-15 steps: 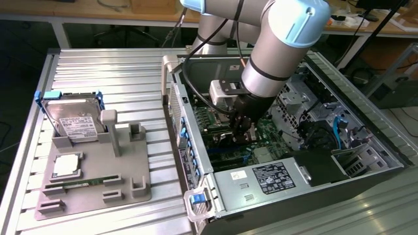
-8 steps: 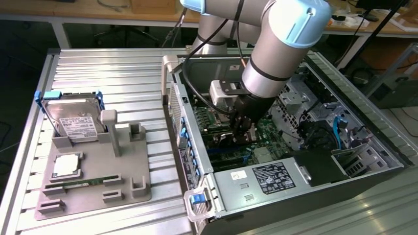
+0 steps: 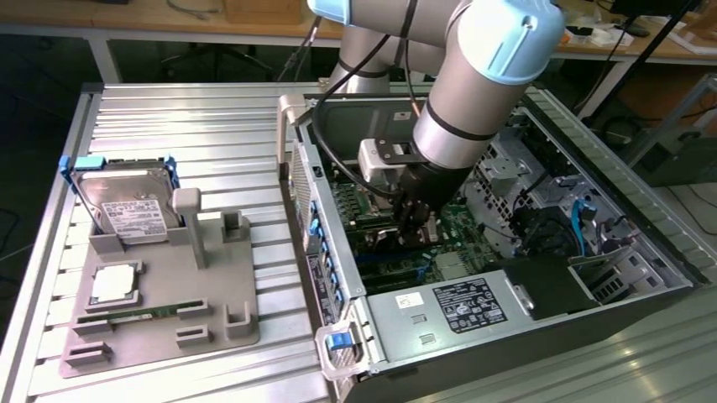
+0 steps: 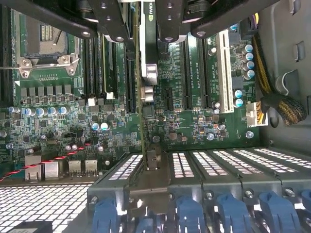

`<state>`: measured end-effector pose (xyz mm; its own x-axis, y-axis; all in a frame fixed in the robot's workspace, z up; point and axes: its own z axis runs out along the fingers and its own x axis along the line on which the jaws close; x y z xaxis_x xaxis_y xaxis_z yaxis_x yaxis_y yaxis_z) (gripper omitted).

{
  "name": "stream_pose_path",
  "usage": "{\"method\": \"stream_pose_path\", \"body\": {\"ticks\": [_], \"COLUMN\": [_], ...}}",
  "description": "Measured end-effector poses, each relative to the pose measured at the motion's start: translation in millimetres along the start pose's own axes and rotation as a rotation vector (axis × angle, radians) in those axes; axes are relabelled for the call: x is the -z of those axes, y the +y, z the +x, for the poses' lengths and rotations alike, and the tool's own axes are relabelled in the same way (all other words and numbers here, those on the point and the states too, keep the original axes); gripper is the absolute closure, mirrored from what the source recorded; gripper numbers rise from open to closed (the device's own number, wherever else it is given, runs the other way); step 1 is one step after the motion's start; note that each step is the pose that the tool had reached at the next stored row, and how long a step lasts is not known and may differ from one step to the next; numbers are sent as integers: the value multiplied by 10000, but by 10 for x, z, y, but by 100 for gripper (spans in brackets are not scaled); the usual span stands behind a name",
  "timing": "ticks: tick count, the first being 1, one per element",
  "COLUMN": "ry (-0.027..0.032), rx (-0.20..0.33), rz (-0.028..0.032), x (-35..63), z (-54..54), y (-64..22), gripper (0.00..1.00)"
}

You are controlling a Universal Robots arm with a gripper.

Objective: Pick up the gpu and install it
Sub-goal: 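Insert the gpu into the slot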

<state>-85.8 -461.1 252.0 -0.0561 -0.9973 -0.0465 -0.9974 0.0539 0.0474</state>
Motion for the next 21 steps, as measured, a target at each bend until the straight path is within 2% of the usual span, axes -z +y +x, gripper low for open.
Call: {"method": "stream_pose_path", "body": {"ticks": [10,13,14,15,21], "ry": [-8,-39,-13,-15,-8], "rx": [-1,0,-1,0,2], "rz": [23,36,23,26,24], "x": [-54,-13,20,47,52], "z": [-9,-14,-12,-14,-27], "y": [3,4,7,8,9], "gripper": [73,73,73,73,73]}}
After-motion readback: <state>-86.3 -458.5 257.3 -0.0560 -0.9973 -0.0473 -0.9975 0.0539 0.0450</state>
